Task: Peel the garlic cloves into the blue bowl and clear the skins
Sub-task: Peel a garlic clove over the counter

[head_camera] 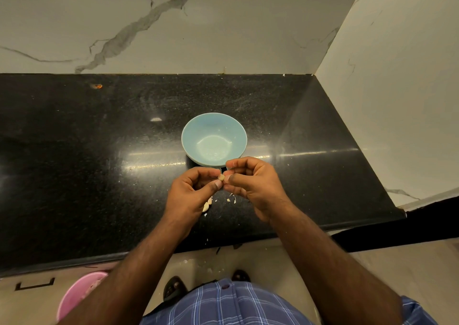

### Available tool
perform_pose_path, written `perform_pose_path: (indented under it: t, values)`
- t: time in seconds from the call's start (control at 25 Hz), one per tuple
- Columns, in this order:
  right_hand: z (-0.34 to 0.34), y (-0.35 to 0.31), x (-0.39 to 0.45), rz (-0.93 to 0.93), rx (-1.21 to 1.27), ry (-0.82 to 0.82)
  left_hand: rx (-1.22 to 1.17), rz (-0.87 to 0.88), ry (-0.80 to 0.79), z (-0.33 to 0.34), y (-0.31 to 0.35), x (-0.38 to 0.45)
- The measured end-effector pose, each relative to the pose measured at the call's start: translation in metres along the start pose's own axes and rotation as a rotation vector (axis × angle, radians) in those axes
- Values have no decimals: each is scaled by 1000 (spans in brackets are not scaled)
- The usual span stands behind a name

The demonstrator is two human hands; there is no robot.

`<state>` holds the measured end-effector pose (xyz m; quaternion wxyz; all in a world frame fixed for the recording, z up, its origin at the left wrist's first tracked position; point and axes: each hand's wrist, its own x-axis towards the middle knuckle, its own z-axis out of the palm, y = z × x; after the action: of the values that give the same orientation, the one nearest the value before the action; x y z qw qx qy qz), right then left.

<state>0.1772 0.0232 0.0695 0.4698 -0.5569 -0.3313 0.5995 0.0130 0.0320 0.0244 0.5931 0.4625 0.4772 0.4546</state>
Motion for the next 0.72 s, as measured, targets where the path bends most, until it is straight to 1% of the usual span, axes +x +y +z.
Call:
perform_pose_path:
  t: [0.2,0.4,0.56,0.72]
  values:
    - [-1,1,0,-43,-27,-19,13,-11,-16,-1,1,0]
    - [0,5,0,-126,-120,-13,34,1,-33,0,4,-2]
    - [-1,5,0,-108,-143,-20,37,-3,-20,0,5,-3]
    - [-2,3,1,-79,-143,-32,96,36,-47,0,7,-4]
